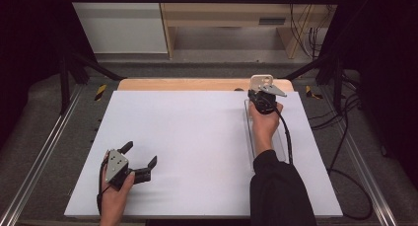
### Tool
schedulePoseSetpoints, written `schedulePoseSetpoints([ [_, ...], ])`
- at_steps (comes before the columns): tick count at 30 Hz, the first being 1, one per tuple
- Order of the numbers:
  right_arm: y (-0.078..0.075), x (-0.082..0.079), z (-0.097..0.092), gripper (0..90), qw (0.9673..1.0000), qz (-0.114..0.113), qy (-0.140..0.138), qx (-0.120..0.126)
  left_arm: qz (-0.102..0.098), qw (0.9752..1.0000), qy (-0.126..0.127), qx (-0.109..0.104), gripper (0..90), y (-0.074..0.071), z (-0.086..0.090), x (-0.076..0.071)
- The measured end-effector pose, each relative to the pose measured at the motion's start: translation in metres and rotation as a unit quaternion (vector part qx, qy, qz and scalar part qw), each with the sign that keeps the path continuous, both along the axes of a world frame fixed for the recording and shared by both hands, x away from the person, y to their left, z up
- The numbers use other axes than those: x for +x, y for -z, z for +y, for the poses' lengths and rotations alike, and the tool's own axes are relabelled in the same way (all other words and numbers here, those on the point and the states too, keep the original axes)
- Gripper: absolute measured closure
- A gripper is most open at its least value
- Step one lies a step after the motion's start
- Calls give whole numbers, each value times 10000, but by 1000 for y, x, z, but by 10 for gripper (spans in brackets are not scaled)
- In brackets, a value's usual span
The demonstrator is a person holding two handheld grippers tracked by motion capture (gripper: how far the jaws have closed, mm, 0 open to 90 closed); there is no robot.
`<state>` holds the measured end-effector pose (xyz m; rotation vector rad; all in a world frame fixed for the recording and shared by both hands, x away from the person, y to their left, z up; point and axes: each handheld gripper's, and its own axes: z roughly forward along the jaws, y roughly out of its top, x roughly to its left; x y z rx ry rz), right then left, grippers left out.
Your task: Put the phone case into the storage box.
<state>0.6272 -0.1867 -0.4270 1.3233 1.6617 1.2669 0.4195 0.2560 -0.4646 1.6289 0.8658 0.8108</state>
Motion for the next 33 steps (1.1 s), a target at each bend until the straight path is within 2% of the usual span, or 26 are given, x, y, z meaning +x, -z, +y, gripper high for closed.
schedulePoseSetpoints([
  [5,1,1,0,878,10000,5,-3,-15,0,10000,6,0,19,0,0,0],
  [13,3,3,0,877,9999,-30,-3,104,1,10000,7,-8,19,0,0,0],
  [33,9,5,1,874,10000,-3,13,-67,-16,10000,77,34,19,1,-2,0],
])
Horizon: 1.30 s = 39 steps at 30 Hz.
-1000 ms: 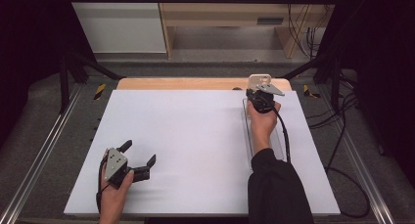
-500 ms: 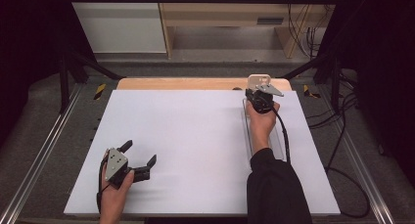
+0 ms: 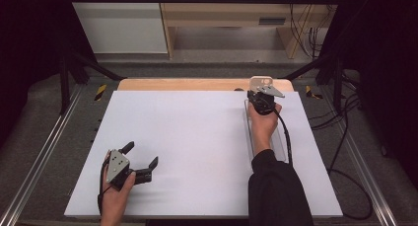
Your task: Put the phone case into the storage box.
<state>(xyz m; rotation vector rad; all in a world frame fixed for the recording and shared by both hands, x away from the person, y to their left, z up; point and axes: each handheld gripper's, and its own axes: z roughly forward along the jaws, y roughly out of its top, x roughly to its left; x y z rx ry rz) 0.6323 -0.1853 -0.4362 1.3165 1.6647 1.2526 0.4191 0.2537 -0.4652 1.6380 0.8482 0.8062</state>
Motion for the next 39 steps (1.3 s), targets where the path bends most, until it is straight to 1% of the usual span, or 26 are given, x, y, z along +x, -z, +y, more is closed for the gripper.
schedulePoseSetpoints([
  [16,2,0,1,873,10000,19,-61,-53,16,10000,38,14,19,0,-2,0],
  [25,2,1,1,873,10000,28,-77,-22,12,10000,41,20,19,0,-2,0],
  [39,3,1,1,871,9999,41,-104,-42,18,10000,47,15,19,0,-2,0],
])
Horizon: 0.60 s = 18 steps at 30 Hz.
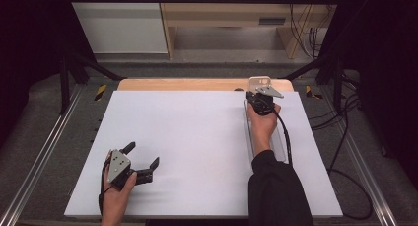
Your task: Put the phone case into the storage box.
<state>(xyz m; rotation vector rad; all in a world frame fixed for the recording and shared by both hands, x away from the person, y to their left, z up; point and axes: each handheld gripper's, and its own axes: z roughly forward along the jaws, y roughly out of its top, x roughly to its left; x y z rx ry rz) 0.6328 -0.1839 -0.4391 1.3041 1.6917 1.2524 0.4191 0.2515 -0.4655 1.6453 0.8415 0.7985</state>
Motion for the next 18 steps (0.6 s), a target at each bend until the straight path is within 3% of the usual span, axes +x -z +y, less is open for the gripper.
schedulePoseSetpoints([
  [18,0,0,0,861,10000,12,1,12,-2,10000,7,3,19,0,0,0],
])
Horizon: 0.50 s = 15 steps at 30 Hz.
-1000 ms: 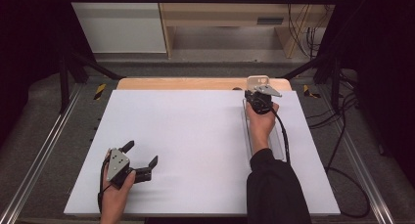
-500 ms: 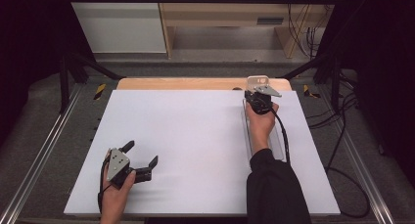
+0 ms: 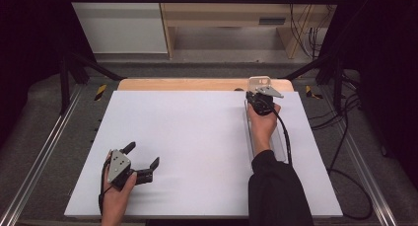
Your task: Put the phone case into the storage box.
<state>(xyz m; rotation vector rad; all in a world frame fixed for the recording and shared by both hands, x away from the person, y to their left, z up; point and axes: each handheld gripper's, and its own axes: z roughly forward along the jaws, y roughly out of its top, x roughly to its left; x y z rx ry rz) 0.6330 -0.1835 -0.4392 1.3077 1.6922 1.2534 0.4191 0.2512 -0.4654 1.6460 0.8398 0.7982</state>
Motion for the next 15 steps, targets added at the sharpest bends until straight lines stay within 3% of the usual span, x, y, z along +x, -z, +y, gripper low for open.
schedulePoseSetpoints([
  [15,0,0,0,823,10000,16,9,-44,4,10000,-10,-7,19,0,0,0],
])
